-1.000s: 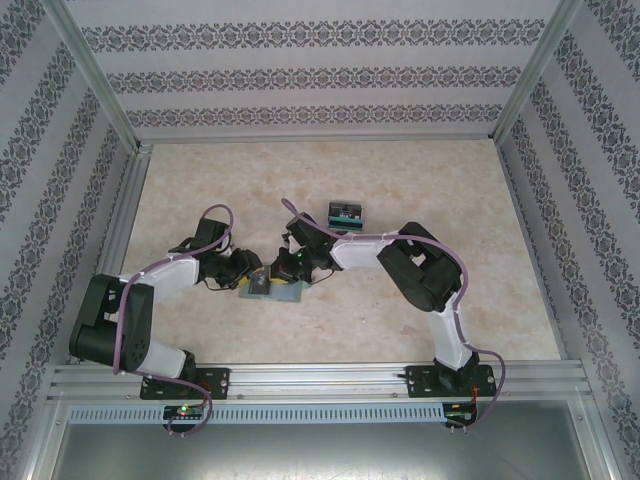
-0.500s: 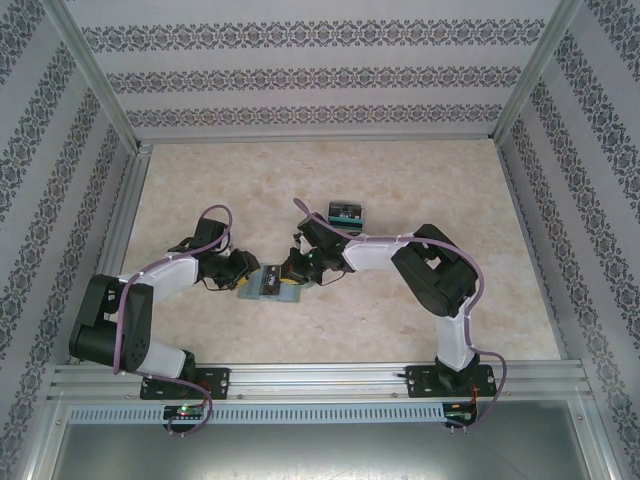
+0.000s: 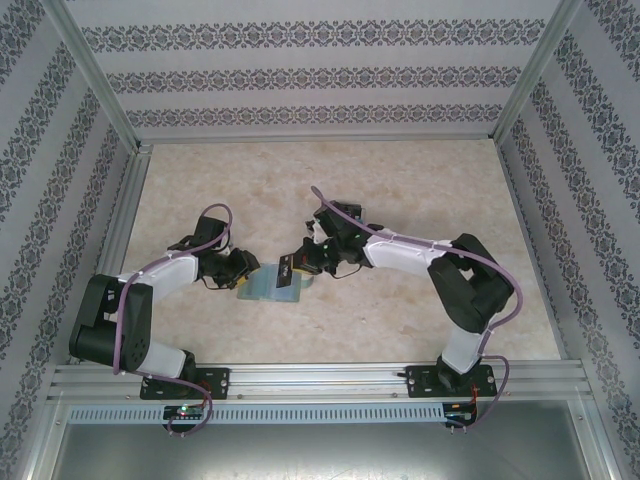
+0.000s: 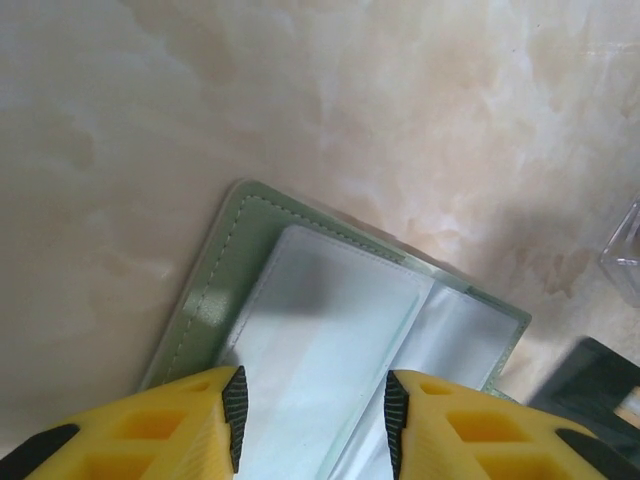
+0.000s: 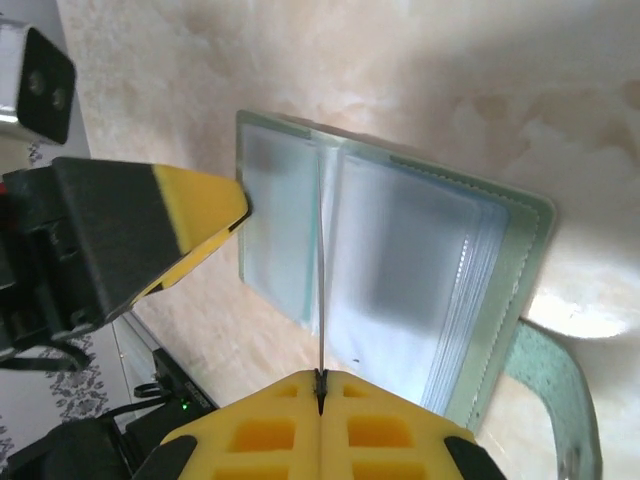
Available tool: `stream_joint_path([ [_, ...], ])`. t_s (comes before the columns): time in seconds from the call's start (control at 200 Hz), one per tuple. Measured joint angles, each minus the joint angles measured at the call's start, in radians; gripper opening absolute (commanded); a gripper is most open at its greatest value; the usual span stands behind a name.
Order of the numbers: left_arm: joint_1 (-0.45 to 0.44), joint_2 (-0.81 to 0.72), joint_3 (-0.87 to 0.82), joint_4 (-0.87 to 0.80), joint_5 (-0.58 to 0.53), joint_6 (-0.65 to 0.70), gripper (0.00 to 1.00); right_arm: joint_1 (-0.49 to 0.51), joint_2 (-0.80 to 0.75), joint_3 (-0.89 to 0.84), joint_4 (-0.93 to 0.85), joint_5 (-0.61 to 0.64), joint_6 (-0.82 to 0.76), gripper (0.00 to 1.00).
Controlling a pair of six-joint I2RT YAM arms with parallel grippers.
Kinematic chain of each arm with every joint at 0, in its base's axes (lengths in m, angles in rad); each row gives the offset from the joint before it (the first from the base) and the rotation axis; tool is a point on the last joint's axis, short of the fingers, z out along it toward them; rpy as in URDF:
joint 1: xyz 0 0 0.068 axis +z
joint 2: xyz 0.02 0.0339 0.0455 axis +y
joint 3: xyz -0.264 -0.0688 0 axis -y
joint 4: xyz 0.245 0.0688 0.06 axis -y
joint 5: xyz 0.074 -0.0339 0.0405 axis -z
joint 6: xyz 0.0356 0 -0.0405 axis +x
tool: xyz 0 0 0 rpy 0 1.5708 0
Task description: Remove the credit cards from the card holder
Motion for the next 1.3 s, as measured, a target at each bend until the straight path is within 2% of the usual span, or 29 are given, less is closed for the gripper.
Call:
stream_joint_path([
  [0.1, 0.000, -0.011, 0.014, -0.015, 0.000, 0.007, 0.52, -0.011, -0.042, 0.027, -0.107, 0.010, -0.074, 0.00],
  [0.41, 0.000, -0.115, 0.096, -0.066, -0.002, 0.024, 1.00, -0.063, -0.111, 0.323, -0.532, 0.169, -0.437, 0.00],
  [0.62, 0.000, -0.201, 0.125, -0.109, -0.027, 0.022, 0.99, -0.082, -0.113, 0.496, -0.755, 0.351, -0.687, 0.00],
  [0.834, 0.000, -0.269, 0.137, -0.149, -0.046, 0.034, 0.99, -0.081, -0.061, 0.611, -0.892, 0.566, -0.933, 0.00],
  [1.109, 0.000, -0.294, 0.140, -0.169, -0.049, 0.041, 1.00, -0.069, 0.060, 0.634, -0.930, 0.838, -1.155, 0.00],
  [1.299, 0.000, -0.309, 0.138, -0.178, -0.049, 0.041, 1.00, -0.036, 0.129, 0.655, -0.904, 0.954, -1.262, 0.00],
])
